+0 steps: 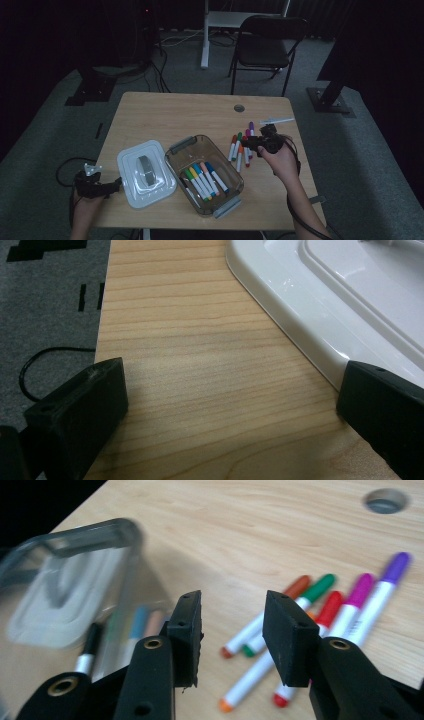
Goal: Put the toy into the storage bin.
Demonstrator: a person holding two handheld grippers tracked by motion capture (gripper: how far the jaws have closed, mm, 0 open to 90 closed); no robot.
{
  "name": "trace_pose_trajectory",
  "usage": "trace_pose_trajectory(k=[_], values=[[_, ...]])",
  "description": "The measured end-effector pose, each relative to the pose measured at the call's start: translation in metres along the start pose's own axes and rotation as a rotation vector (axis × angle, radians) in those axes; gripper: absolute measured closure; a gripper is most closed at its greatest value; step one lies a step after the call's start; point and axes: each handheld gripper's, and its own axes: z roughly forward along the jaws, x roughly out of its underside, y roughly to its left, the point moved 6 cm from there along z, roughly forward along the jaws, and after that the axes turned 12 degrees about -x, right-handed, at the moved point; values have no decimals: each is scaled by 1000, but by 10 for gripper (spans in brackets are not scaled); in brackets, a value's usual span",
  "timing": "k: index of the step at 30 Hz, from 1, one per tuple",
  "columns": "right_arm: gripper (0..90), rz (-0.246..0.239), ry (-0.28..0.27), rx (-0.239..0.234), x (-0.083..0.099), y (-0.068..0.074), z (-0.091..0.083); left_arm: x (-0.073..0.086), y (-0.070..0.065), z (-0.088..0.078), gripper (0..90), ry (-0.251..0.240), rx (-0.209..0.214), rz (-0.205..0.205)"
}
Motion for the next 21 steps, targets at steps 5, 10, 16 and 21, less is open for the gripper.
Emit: trace_pose_trajectory(k=[5,10,16,21], values=[[615,32,-52,45,3,-20,2,0,0,0,6,0,0,0],[616,74,-70,120,5,-49,10,0,0,0,6,0,0,0],[661,148,-48,183,7,-84,31,0,0,0,7,0,0,0],[673,190,-26,244,5,-111,46,0,0,0,6,0,0,0]])
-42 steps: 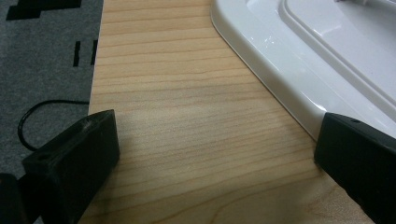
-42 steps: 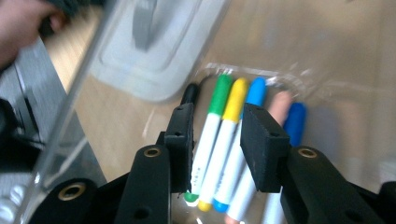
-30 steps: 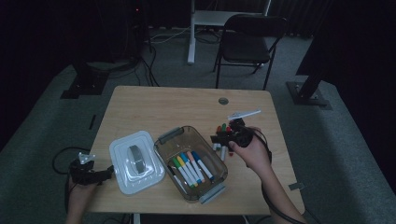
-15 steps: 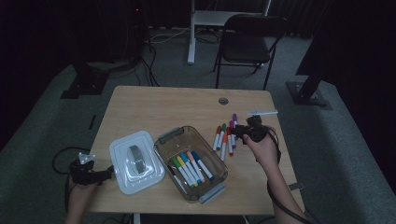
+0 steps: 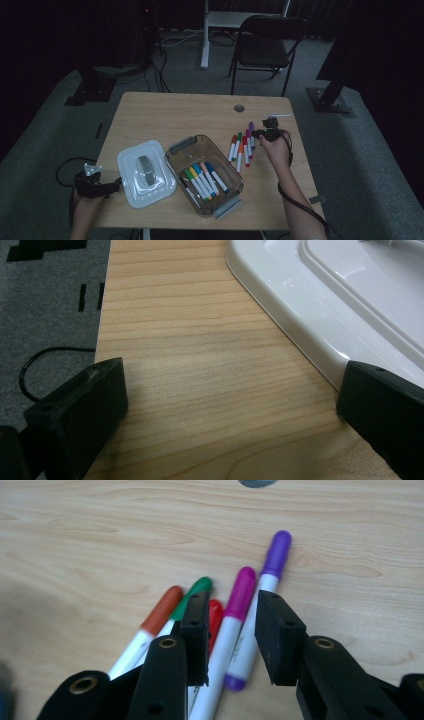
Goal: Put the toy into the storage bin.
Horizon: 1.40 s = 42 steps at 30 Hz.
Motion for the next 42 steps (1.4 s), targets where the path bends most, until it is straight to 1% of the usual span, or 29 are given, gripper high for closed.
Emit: trace_pose_trajectory(k=[3,5,7,9,10,12,14,16,17,18,19,20,21,23,28,31,35,39,42], values=[[677,20,3,24,-2,-9,14,0,0,0,6,0,0,0],[688,23,12,52,-1,-14,22,0,0,0,7,0,0,0],[687,35,16,61,-2,-18,28,0,0,0,6,0,0,0],[690,35,22,81,-2,-22,32,0,0,0,7,0,0,0],[688,47,26,78,-3,-23,33,0,0,0,6,0,0,0],[689,48,39,89,-3,-26,36,0,0,0,6,0,0,0],[689,77,40,70,-2,-28,38,0,0,0,6,0,0,0],[690,69,61,94,0,-31,40,0,0,0,6,0,0,0],[689,81,62,84,0,-32,41,0,0,0,7,0,0,0],[689,83,72,85,1,-33,41,0,0,0,7,0,0,0],[691,74,81,104,2,-36,41,0,0,0,6,0,0,0],[688,79,86,112,3,-38,41,0,0,0,6,0,0,0],[685,90,90,102,3,-39,41,0,0,0,6,0,0,0],[686,91,100,117,4,-43,41,0,0,0,6,0,0,0],[685,92,108,132,5,-49,42,0,0,0,6,0,0,0],[759,91,114,152,4,-51,42,0,0,0,6,0,0,0],[767,102,115,153,4,-53,41,0,0,0,6,0,0,0],[768,157,109,139,6,-53,36,0,0,0,6,0,0,0],[768,181,88,120,6,-53,28,0,0,0,6,0,0,0]])
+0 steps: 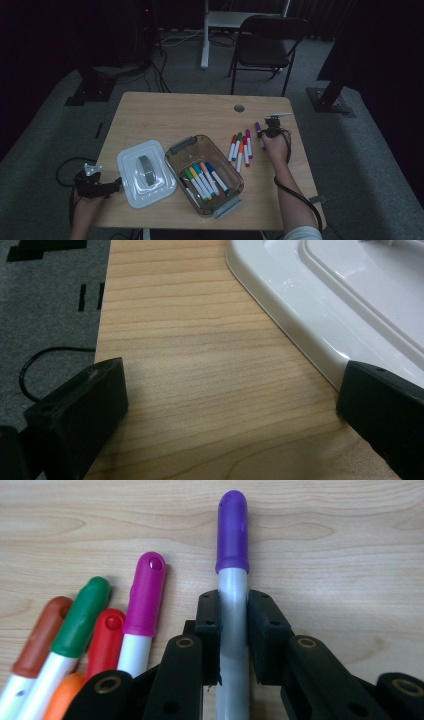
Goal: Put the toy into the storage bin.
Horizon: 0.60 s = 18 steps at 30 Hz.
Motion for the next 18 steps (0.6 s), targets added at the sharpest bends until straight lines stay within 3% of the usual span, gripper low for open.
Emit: trace_pose_trajectory(k=[4,6,8,12,18], values=[[768,18,-13,-25,1,0,-14,0,0,0,6,0,0,0],[768,27,-33,-59,1,2,-22,0,0,0,7,0,0,0],[768,9,-49,-61,1,4,-31,0,0,0,6,0,0,0],[768,7,-75,-103,2,12,-49,0,0,0,6,0,0,0],[768,-40,-108,-156,7,29,-73,0,0,0,6,0,0,0]])
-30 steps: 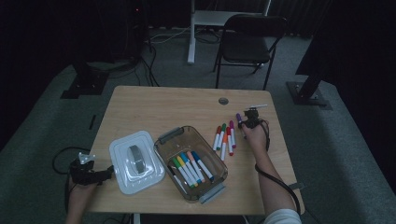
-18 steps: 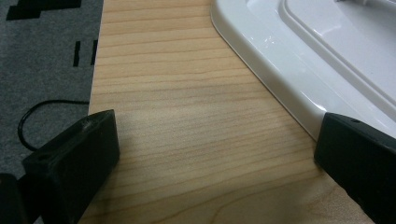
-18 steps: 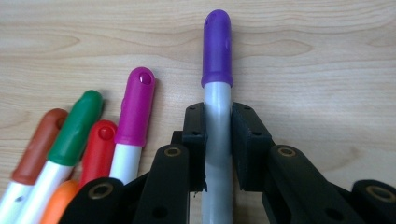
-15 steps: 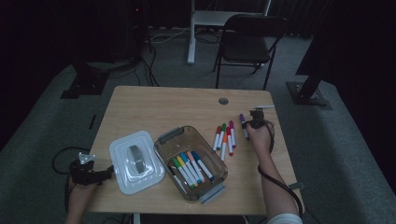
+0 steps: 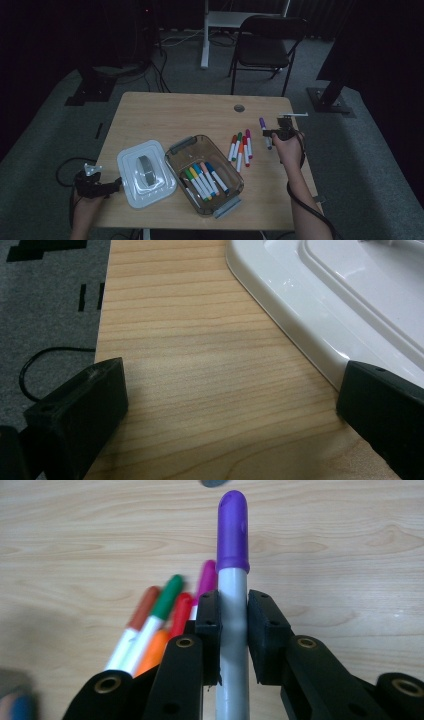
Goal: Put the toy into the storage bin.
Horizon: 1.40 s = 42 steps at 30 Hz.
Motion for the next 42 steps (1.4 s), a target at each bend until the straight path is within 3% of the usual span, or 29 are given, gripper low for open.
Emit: trace_pose_trajectory(k=[9,18,23,35,42], values=[[768,-76,-26,-121,4,47,-27,0,0,0,7,0,0,0],[768,-171,-31,-253,5,107,-43,0,0,0,7,0,0,0],[768,-234,-21,-300,7,139,-48,0,0,0,7,-1,0,-1],[768,-344,95,-437,33,209,-32,0,0,0,6,-1,0,0],[768,-362,168,-503,54,234,-16,0,0,0,6,0,0,0]])
